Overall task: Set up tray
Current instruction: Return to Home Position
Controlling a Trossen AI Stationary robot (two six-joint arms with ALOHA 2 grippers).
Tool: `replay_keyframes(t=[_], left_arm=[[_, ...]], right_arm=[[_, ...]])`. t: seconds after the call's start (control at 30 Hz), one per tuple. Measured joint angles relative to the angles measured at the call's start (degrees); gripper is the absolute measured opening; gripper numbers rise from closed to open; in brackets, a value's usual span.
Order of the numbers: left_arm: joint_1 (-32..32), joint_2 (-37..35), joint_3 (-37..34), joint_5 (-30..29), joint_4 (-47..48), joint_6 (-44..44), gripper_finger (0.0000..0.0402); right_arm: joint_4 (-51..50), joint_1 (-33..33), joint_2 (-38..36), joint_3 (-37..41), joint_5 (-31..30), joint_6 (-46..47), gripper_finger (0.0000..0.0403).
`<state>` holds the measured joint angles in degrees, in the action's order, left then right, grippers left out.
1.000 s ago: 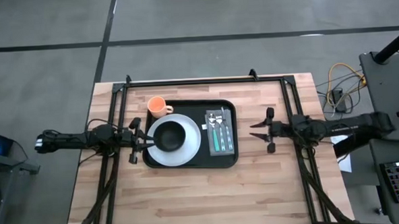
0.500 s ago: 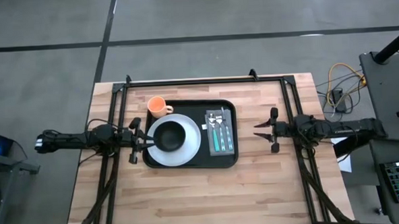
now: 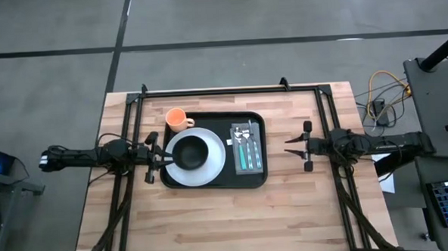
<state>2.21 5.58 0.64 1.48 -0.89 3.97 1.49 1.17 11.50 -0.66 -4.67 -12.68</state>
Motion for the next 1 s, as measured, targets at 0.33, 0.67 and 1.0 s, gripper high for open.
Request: replay_keyframes(t=[0.33,0.67,1.0], left_arm=[[0.0,0.0,0.0,0.0,0.0,0.0,0.0064],[0.0,0.0,0.0,0.0,0.0,0.0,0.0064],[0.0,0.0,0.0,0.0,0.0,0.0,0.0064]], right_arm=[[-1.2,0.0,-0.5,-0.7,-1.8,-2.3,0.0123],[-1.3,0.0,-0.5,-0.7,-1.8,-2.5,0.0123],[-1.2,0.0,-0.5,-0.7,-1.8,-2.3,0.0123]])
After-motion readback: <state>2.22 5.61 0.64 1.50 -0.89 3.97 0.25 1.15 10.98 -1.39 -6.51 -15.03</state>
